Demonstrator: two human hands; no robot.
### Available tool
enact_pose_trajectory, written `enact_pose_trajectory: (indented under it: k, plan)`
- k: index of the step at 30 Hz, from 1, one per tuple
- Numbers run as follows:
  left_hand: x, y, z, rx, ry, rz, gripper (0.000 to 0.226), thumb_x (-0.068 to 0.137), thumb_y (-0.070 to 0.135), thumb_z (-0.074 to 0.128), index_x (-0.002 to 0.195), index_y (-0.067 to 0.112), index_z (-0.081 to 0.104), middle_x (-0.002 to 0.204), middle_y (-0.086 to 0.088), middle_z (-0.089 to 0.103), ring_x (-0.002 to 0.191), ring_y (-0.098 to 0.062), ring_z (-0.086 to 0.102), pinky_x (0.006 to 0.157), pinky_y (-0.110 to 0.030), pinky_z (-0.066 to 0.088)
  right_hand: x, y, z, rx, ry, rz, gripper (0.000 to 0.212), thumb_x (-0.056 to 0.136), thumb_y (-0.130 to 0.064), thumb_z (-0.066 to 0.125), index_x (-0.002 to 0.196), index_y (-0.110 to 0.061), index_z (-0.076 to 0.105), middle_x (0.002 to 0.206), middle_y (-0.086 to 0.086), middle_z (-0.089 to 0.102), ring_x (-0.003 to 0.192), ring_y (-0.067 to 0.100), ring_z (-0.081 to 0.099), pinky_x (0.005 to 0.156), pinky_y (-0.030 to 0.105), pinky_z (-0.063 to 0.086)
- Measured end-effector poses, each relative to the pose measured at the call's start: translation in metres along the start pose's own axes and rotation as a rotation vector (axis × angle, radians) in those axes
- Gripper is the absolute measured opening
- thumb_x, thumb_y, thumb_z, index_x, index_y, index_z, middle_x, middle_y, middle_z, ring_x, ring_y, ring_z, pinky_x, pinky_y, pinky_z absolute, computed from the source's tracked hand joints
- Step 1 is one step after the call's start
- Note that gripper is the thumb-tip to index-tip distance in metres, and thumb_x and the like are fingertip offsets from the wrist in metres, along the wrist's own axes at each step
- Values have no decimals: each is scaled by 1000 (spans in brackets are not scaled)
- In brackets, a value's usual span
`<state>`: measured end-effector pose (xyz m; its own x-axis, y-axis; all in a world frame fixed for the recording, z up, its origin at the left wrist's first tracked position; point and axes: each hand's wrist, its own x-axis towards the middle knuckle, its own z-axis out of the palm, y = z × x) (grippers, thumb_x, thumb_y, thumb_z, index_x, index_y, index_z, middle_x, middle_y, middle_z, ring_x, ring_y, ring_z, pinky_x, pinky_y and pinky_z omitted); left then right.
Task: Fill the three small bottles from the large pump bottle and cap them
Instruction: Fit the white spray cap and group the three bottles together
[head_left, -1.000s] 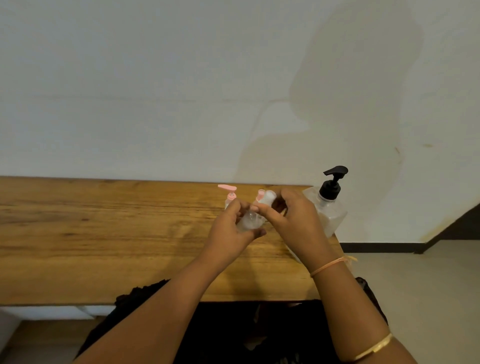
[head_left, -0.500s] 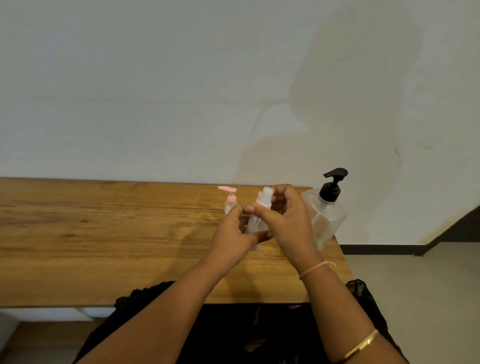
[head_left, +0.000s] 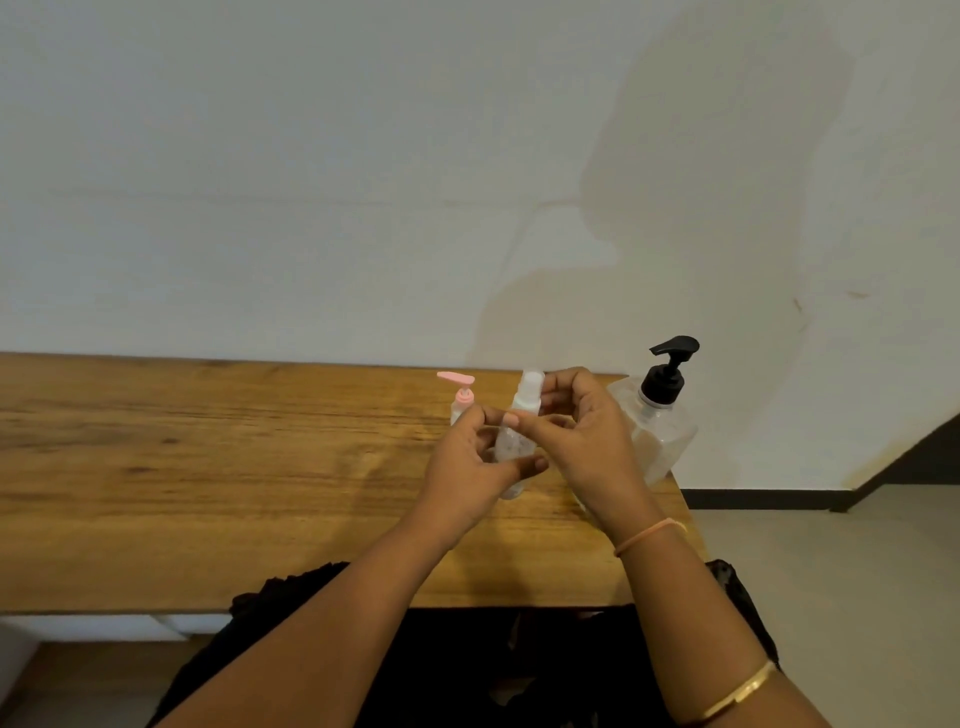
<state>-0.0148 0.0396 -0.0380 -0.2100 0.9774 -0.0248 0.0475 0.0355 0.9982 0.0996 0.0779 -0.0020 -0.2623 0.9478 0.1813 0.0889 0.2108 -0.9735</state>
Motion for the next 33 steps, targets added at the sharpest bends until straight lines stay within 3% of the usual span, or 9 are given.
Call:
enact_pose_trajectory:
  k: [4, 6, 9, 14, 19, 21, 26, 29, 33]
  plan:
    - [-1, 2, 1, 8, -3, 1, 45, 70, 12, 80, 107, 14, 55, 97, 0, 72, 87, -11, 69, 77, -32, 57, -2, 1, -2, 98, -133, 92, 61, 72, -33, 74, 125, -30, 46, 122, -5, 56, 114, 7, 53, 92, 26, 48]
    - [1, 2, 1, 9, -4, -3, 43, 69, 12, 81, 103, 18, 55, 97, -1, 72, 88, -13, 69, 77, -33, 57, -2, 1, -5, 236, -210, 108, 50, 81, -29, 64, 128, -32, 45, 135, -6, 51, 124, 6, 46, 101, 29, 42]
    - [1, 1, 0, -6, 2, 7, 41, 69, 10, 80, 99, 20, 54, 96, -4, 72, 87, -17, 70, 73, -33, 57, -1, -2, -7, 263, -232, 41, 28, 91, -3, 54, 106, -24, 63, 120, 4, 64, 111, 15, 60, 92, 35, 51]
    - [0, 1, 2, 3, 2, 14, 43, 69, 9, 80, 102, 22, 55, 100, -1, 71, 91, -14, 69, 80, -34, 57, 0, 2, 4, 75, 40, 28, 29, 71, -10, 78, 93, -13, 60, 96, 12, 67, 95, 29, 63, 82, 41, 54]
    - [-1, 5, 1, 15, 14, -1, 43, 70, 14, 80, 104, 22, 56, 97, 4, 71, 88, -9, 68, 73, -26, 57, -2, 3, 1, 183, -122, 123, 57, 73, -35, 76, 123, -24, 51, 125, -1, 57, 119, 13, 52, 97, 32, 48]
    - [0, 4, -1, 10, 14, 9, 42, 70, 12, 81, 103, 17, 55, 95, 0, 72, 86, -12, 69, 71, -26, 57, -2, 0, -5, 256, -222, 123, 45, 86, -18, 61, 130, -19, 49, 129, -1, 56, 119, 9, 53, 95, 26, 48]
    - [2, -2, -1, 53, 20, 40, 41, 68, 11, 83, 94, 23, 54, 95, -3, 72, 87, -17, 70, 73, -33, 56, 1, 2, -3, 134, -34, 42, 26, 76, -2, 72, 96, -14, 62, 100, 12, 68, 94, 23, 65, 84, 39, 54]
    - [3, -3, -1, 61, 15, 39, 41, 67, 13, 83, 97, 19, 55, 96, 0, 71, 89, -14, 69, 74, -32, 57, 1, 6, 6, 11, 81, 76, 39, 66, -15, 83, 94, -16, 55, 100, 10, 65, 97, 24, 62, 87, 46, 52]
    - [1, 3, -2, 48, 20, 28, 40, 68, 13, 82, 98, 18, 56, 86, 5, 71, 77, -3, 67, 62, -18, 53, -2, 5, -2, 215, -165, 183, 76, 66, -39, 74, 133, -23, 43, 133, -1, 51, 125, 11, 46, 104, 38, 41]
